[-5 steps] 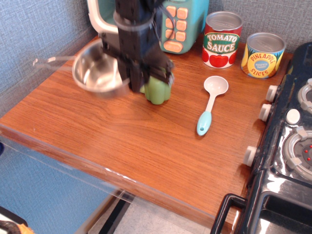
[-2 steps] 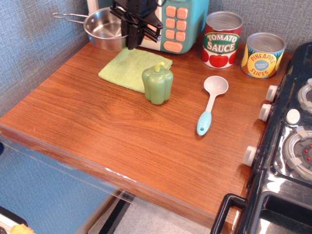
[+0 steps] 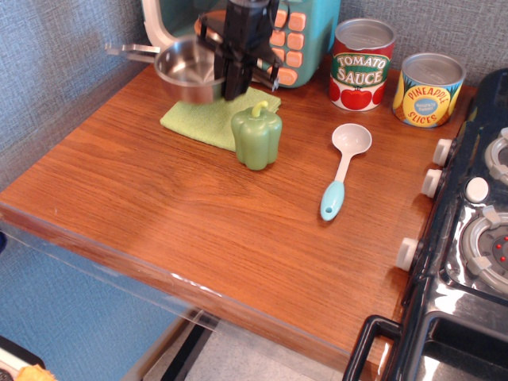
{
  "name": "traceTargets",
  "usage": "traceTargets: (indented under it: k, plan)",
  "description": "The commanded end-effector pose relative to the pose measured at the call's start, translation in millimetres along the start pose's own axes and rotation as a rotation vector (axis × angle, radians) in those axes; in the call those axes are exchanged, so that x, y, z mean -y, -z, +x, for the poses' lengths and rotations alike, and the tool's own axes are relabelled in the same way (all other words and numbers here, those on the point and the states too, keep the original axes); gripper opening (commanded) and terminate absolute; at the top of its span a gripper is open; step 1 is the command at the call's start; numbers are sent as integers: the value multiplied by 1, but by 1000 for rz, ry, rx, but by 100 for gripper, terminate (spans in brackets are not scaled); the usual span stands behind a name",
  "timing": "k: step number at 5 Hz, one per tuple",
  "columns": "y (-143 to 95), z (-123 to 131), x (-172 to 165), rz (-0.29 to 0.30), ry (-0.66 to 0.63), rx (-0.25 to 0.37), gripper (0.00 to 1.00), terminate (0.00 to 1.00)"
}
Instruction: Put the metal pot on the yellow cloth.
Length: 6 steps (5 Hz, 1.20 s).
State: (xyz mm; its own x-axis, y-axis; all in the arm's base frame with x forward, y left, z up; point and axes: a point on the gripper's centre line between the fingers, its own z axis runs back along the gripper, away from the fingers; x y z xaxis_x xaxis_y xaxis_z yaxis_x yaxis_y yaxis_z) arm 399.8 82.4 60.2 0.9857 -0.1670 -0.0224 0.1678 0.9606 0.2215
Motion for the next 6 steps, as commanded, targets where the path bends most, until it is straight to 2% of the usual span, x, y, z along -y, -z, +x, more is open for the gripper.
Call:
traceTargets:
  k: [1, 2, 3, 4, 5, 6]
  plan:
    - [-25, -2, -4, 18, -18, 62, 0, 0]
    - [-20, 0, -5, 12, -21, 57, 0, 0]
    - [-18, 2, -4, 1, -22, 59, 100, 0]
    - [-20, 1, -4, -6, -27, 68, 100, 0]
    - [-33, -3, -9, -28, -34, 108, 100, 0]
    - [-55, -14, -16, -98, -65, 182, 100, 0]
